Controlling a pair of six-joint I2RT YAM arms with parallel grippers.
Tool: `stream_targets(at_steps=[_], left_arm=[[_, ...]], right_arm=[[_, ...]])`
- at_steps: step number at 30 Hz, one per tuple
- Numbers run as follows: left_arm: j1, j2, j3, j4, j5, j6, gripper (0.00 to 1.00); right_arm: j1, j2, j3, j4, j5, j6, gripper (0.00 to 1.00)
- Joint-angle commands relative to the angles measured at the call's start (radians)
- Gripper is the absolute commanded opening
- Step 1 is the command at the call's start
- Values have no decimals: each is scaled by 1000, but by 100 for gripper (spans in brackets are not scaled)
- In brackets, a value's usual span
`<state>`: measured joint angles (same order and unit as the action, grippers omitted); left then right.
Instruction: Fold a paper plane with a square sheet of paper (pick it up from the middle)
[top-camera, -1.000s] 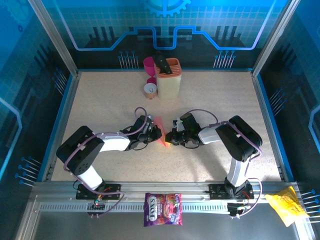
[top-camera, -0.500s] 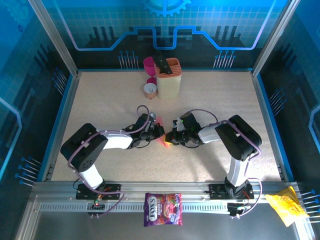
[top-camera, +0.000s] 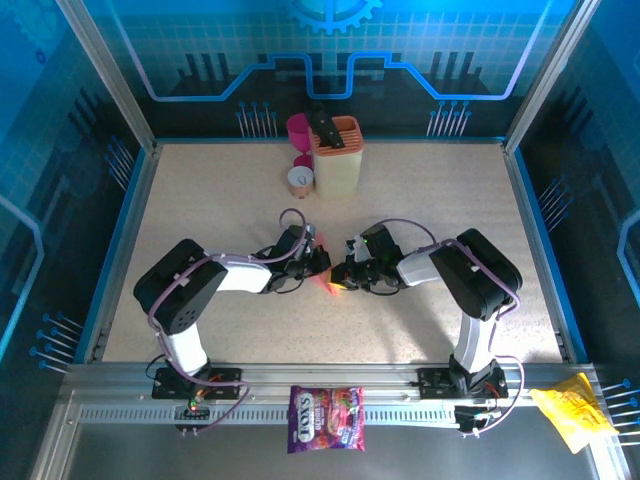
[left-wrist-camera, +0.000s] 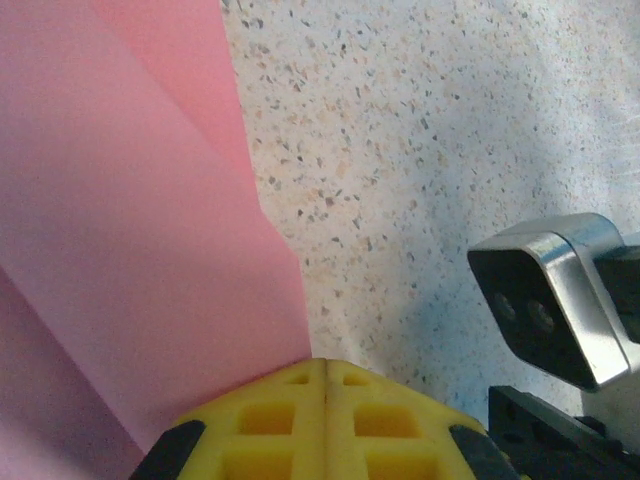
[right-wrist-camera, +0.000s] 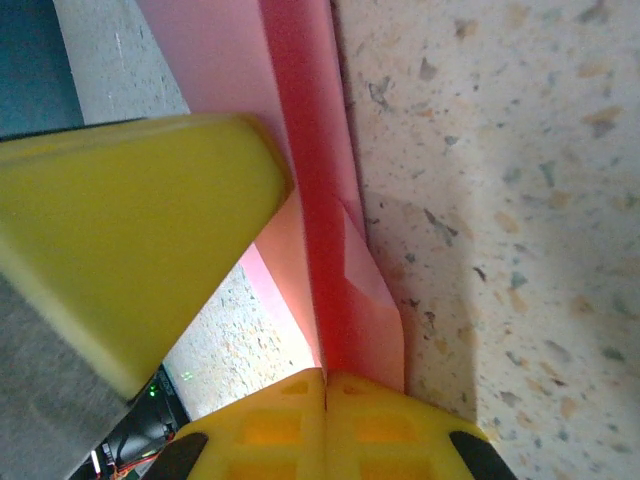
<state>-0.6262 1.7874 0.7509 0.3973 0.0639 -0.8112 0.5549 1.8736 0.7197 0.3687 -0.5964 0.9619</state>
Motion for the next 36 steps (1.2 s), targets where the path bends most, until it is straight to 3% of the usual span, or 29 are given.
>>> stream_targets(at_steps=[1,29,34,36], left_arm=[[15,31,24,-15,-29,43,0],[70,106,72,-77,-59,108,0],[69,107,55,-86,-66,113,0],[69,103,47,-88,-70,116,0]], right_arm=[[23,132,-41,-105,145,-11,0],[14,114,-18,-104,111,-24,0],[-14,-40,10,-189,115,-75,28],[-22,-115,29,-275,150,-113,34]])
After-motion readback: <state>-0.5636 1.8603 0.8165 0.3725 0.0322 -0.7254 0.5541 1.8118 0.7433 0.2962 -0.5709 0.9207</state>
